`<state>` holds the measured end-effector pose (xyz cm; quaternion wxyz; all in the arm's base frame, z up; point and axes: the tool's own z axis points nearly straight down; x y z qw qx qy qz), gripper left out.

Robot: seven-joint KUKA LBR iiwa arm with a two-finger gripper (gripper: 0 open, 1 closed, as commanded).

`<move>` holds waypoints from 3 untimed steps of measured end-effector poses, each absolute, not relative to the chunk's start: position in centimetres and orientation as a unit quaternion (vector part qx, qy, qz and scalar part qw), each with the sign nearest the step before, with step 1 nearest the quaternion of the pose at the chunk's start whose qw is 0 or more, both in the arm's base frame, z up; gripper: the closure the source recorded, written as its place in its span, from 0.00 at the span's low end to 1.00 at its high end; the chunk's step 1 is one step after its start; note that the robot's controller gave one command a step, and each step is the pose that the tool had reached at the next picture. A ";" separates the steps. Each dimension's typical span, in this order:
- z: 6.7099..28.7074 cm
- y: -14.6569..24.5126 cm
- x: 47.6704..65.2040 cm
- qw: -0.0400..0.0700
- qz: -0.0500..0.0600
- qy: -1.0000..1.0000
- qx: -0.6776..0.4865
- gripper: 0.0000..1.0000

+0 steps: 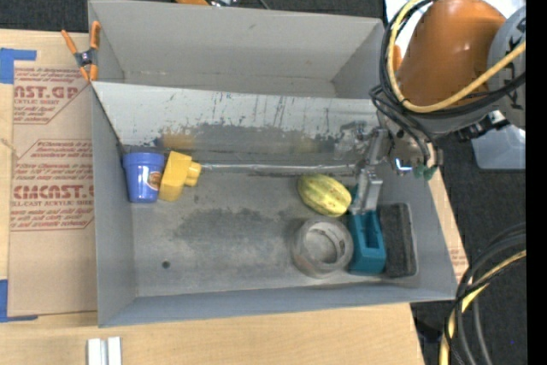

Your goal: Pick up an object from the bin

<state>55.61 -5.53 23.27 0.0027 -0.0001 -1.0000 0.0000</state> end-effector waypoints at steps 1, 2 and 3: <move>23.7 -5.5 55.7 -0.002 0.000 -1.000 0.000 0.00; 11.8 -6.9 56.7 -0.003 -0.001 -0.996 -0.085 0.00; 16.1 -6.8 57.9 -0.008 -0.001 -0.992 -0.125 0.00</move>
Offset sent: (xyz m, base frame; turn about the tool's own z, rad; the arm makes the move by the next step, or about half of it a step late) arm 0.0134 -0.0217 -0.1627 0.2394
